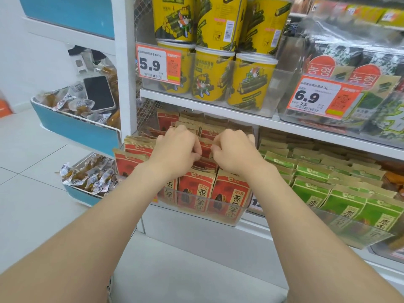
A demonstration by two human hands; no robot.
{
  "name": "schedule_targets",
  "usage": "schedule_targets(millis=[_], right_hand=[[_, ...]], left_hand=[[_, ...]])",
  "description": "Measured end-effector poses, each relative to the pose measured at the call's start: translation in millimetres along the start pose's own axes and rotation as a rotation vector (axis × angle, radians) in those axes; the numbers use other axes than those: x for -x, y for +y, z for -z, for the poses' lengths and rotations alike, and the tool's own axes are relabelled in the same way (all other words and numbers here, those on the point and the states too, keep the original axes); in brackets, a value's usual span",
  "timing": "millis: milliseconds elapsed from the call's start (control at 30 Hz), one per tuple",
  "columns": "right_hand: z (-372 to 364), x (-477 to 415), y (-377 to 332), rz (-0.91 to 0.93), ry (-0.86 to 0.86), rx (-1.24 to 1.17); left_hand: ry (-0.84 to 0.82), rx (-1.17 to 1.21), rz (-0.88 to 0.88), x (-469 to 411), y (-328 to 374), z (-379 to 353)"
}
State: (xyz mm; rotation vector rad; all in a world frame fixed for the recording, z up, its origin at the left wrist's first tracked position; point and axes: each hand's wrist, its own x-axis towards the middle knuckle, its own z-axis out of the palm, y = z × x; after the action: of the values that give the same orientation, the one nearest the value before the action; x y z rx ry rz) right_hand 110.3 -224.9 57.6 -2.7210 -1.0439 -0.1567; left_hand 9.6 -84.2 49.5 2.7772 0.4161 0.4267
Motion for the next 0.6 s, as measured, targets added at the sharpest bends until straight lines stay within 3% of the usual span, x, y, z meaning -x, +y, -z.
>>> schedule_targets(millis=[100, 200, 300, 433, 600], right_hand=[[-2, 1, -2, -0.003, -0.194, 0.058], [0, 2, -5, 0.005, -0.275, 0.058], [1, 2, -6, -0.003, -0.202, -0.002], [1, -8, -13, -0.002, 0.094, -0.122], [-5, -28, -14, -0.047, -0.012, -0.002]], left_hand=[[-0.018, -0.045, -0.009, 3, 0, -3], [0.025, 0.000, -0.015, 4, -4, -4], [0.034, 0.015, -0.048, 5, -7, -2], [-0.104, -0.034, -0.062, 3, -13, -3], [-0.103, -0.050, -0.087, 5, -18, -6]])
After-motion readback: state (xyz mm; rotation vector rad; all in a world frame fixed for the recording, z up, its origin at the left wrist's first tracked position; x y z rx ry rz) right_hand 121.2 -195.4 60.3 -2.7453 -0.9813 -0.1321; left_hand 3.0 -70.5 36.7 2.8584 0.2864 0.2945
